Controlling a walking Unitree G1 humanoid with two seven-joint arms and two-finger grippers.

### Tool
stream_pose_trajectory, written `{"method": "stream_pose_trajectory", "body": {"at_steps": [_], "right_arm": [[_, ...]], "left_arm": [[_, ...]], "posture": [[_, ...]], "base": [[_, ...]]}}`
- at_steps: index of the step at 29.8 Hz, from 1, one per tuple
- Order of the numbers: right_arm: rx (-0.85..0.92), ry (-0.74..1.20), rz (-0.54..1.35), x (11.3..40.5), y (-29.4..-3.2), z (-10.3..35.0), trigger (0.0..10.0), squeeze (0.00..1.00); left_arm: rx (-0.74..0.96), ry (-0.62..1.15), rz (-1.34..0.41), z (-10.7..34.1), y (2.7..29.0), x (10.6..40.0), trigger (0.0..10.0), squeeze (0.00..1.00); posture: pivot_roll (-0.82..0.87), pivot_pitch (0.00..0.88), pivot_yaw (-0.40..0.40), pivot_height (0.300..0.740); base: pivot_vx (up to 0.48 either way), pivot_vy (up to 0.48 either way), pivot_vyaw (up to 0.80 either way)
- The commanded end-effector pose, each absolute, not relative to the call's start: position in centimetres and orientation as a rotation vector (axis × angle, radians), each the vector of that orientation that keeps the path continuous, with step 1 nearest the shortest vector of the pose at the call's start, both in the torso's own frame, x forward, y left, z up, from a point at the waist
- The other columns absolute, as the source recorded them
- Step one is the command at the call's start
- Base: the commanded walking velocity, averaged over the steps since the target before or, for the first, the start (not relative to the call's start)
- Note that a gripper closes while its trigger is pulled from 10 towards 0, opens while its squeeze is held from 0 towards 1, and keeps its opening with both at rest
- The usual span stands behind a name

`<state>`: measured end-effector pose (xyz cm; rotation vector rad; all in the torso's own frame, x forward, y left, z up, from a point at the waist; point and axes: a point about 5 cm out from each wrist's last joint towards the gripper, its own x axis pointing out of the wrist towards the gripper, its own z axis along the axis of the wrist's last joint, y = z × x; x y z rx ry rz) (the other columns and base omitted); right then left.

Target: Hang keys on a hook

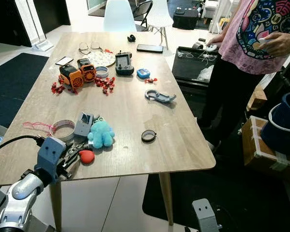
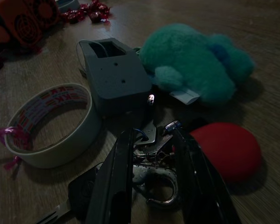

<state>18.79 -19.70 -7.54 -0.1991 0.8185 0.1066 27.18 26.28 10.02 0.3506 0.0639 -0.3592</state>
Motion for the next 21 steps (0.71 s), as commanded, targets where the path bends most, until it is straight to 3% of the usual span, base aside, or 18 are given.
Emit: {"method": "stream_pose_trajectory", "body": {"at_steps": [1, 3, 4, 6, 7, 21], "right_arm": [[-0.188, 0.841, 0.091, 18.14, -19.98, -7.84, 10.0, 0.00], [-0.188, 0.842, 0.091, 18.11, -20.00, -7.85, 10.0, 0.00], [-0.189, 0.842, 0.091, 18.09, -20.02, -7.86, 10.0, 0.00], [-0.189, 0.842, 0.091, 18.08, -20.02, -7.86, 10.0, 0.00], [-0.189, 0.842, 0.091, 18.07, -20.04, -7.87, 10.0, 0.00], [-0.188, 0.841, 0.090, 18.01, -20.10, -7.87, 10.0, 0.00]], "left_arm": [[0.344, 0.081, -0.365, 9.26, 25.79, 27.09, 8.4, 0.00], [0.351, 0.084, -0.344, 9.19, 25.91, 27.29, 8.4, 0.00], [0.356, 0.084, -0.333, 9.18, 25.98, 27.42, 9.3, 0.00], [0.359, 0.085, -0.326, 9.17, 26.02, 27.49, 9.3, 0.00], [0.364, 0.085, -0.319, 9.18, 26.09, 27.60, 10.0, 0.00], [0.336, 0.021, -0.286, 9.90, 26.28, 28.03, 10.0, 0.00]], "posture": [[0.02, 0.082, -0.030, 0.740], [0.02, 0.082, -0.031, 0.740], [0.02, 0.082, -0.031, 0.740], [0.02, 0.082, -0.030, 0.740], [0.02, 0.081, -0.030, 0.740], [0.02, 0.077, -0.030, 0.740]], "base": [[0.000, 0.000, 0.00], [0.000, 0.000, 0.00], [0.000, 0.000, 0.00], [0.000, 0.000, 0.00], [0.000, 0.000, 0.00], [0.000, 0.000, 0.00]]}}
